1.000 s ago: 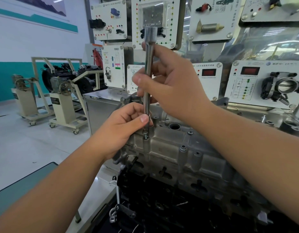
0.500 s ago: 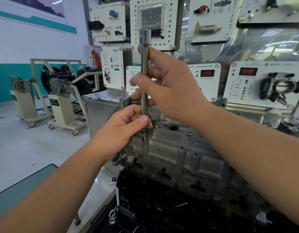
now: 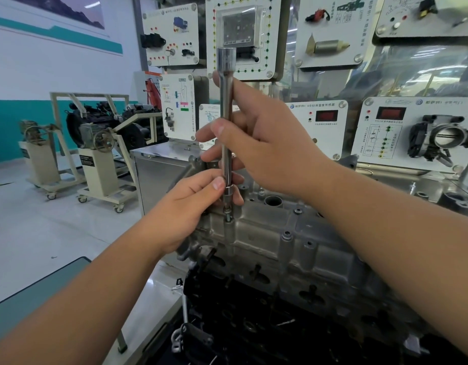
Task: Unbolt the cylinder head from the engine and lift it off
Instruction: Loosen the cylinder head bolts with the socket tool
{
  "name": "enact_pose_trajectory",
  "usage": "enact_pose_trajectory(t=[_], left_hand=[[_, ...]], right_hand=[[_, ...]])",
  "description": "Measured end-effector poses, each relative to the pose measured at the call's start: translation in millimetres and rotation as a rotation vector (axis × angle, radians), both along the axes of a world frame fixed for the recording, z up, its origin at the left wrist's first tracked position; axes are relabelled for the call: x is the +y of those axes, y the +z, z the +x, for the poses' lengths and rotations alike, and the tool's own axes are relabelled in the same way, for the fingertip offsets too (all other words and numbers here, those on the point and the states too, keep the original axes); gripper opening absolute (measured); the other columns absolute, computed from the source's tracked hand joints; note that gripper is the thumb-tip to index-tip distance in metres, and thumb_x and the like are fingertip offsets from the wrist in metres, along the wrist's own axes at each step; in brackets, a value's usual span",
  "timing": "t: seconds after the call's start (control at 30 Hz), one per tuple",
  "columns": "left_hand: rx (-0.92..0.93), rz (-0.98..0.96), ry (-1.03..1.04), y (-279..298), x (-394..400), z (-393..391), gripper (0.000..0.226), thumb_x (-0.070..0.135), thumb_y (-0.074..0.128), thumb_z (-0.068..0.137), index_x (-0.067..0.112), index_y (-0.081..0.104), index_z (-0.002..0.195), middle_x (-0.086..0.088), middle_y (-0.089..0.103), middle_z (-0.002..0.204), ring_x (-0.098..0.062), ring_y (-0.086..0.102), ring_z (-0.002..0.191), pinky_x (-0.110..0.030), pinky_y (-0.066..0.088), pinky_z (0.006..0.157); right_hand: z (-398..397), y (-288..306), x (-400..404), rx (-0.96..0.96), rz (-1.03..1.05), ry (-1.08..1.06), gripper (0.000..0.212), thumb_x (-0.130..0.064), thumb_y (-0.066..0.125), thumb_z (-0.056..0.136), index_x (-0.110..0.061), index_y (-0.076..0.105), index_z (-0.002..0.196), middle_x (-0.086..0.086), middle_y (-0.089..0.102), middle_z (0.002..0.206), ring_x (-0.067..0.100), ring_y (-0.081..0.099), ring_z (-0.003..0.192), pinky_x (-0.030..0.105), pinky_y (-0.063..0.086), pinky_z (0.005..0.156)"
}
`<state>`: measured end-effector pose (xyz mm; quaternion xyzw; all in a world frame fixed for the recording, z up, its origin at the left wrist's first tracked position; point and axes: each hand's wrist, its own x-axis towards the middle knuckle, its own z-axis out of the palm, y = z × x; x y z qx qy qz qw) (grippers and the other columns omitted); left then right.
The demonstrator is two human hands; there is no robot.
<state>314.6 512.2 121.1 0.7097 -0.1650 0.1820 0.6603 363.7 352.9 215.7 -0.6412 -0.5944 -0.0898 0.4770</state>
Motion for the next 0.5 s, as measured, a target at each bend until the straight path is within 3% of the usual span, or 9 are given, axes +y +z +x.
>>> enact_pose_trajectory(t=[0.1, 0.23, 0.33, 0.4, 0.5], left_hand=[[-0.013, -0.024, 0.013, 0.0, -0.1, 0.1, 0.017, 0.042, 0.062, 0.09, 0.032, 0.076, 0.094, 0.002, 0.075, 0.09, -0.009, 0.07, 0.083, -0.022, 0.056, 0.073], [-0.062, -0.007, 0.066, -1.5, -4.9, 3.1, 0.007, 0.04, 0.069, 0.084, 0.035, 0.073, 0.086, 0.005, 0.073, 0.082, -0.005, 0.067, 0.073, -0.019, 0.055, 0.068], [-0.033, -0.008, 0.036, -0.6, -3.3, 1.3, 0.015, 0.044, 0.064, 0.088, 0.035, 0.075, 0.092, 0.004, 0.074, 0.086, -0.006, 0.068, 0.08, -0.019, 0.054, 0.072], [-0.009, -0.017, 0.011, 0.3, -0.9, -0.6, 0.02, 0.044, 0.061, 0.089, 0.036, 0.077, 0.099, 0.003, 0.075, 0.09, -0.009, 0.07, 0.085, -0.021, 0.056, 0.074], [-0.037, -0.051, 0.008, 0.2, -1.2, -0.4, 0.015, 0.036, 0.066, 0.086, 0.033, 0.077, 0.095, 0.002, 0.076, 0.087, -0.008, 0.071, 0.081, -0.021, 0.056, 0.073]], right_hand=[[0.0, -2.2, 0.7, 0.001, 0.042, -0.029, 0.032, -0.014, 0.053, 0.103, -0.034, 0.043, 0.126, -0.002, 0.075, 0.099, 0.008, 0.075, 0.078, 0.032, 0.063, 0.076], [2.8, -1.8, 1.2, -0.007, 0.148, -0.107, 0.04, -0.013, 0.064, 0.097, -0.021, 0.055, 0.135, -0.003, 0.075, 0.089, 0.007, 0.075, 0.072, 0.029, 0.063, 0.07], [1.3, -0.9, 0.2, 0.007, 0.099, -0.039, 0.036, -0.01, 0.056, 0.101, -0.034, 0.049, 0.127, -0.007, 0.075, 0.095, 0.006, 0.075, 0.076, 0.024, 0.061, 0.068], [0.1, -1.0, 0.6, 0.003, 0.059, -0.027, 0.036, -0.011, 0.05, 0.103, -0.037, 0.043, 0.126, -0.008, 0.074, 0.099, 0.007, 0.075, 0.078, 0.028, 0.062, 0.071], [0.8, -2.8, 1.1, -0.002, 0.076, -0.035, 0.037, -0.011, 0.053, 0.102, -0.023, 0.047, 0.136, -0.002, 0.075, 0.099, 0.009, 0.075, 0.076, 0.027, 0.062, 0.07]])
